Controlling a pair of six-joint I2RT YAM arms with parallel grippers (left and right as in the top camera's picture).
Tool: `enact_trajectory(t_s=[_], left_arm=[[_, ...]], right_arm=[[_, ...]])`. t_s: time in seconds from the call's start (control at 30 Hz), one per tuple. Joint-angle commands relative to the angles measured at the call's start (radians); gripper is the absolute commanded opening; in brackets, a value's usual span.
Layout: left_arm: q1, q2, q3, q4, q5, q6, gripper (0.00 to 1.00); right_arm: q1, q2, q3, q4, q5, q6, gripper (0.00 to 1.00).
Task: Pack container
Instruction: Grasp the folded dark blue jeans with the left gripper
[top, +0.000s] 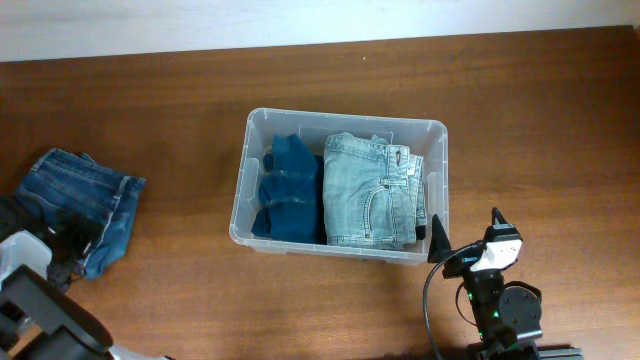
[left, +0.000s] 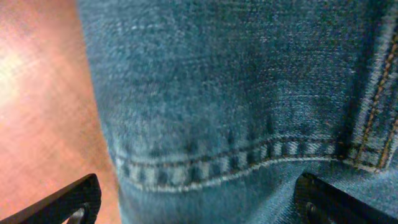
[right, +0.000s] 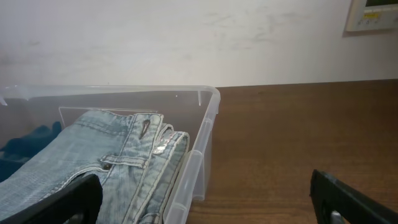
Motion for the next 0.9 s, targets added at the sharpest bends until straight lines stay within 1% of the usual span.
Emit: enact_trajectory(t_s=[0.0,0.03,0.1,0.17,0.2,0.27,0.47,0.53,0.57,0.6,0.73,0.87], left_arm=[[-0.01,0.133,-0.03,0.009,0.024,0.013,0.97],[-0.01,0.137,-0.03,0.01,0.032,0.013,0.93],[-0.01,0.137,-0.03,0.009,0.049,0.013,0.74],[-0.01,0.137,-0.03,0.009,0.059,0.013,0.59],[-0.01,0.137,-0.03,0.008,0.059,0.013,0.47],[-0.01,0.137,-0.03,0.005,0.059,0.013,0.31],[-0.01,0.137,-0.029,-0.014,0.059,0.012,0.3],[-0.01,0.135,-0.029,-0.034,0.059,0.012,0.16],[-0.01,0.134,-0.025,-0.045,0.059,0.012,0.05],[-0.01,0.131,-0.018,-0.061,0.06,0.012,0.01],[-0.01,0.103,0.023,-0.129,0.083,0.013,0.01],[-0.011,0.043,0.075,-0.181,0.167,0.013,0.0]], right_arm=[[-0.008,-0.01,-0.008,-0.002,0.016,0.0,0.99],[-0.008,-0.01,-0.008,-0.002,0.016,0.0,0.99],[-0.008,-0.01,-0.008,-0.002,0.016,0.0,0.99],[-0.008,-0.01,-0.008,-0.002,0.016,0.0,0.99],[-0.008,-0.01,-0.008,-0.001,0.016,0.0,0.99],[-0.008,-0.01,-0.008,-0.002,0.016,0.0,0.99],[-0.008,-0.01,-0.008,-0.001,0.016,0.0,0.98],[-0.008,-0.01,-0.008,-0.002,0.016,0.0,0.98],[-0.008,-0.01,-0.008,-0.001,0.016,0.0,0.98],[-0.008,-0.01,-0.008,-0.002,0.016,0.0,0.98],[-0.008,-0.01,-0.008,-0.002,0.016,0.0,0.98],[-0.008,-0.01,-0.008,-0.002,0.016,0.0,0.99]])
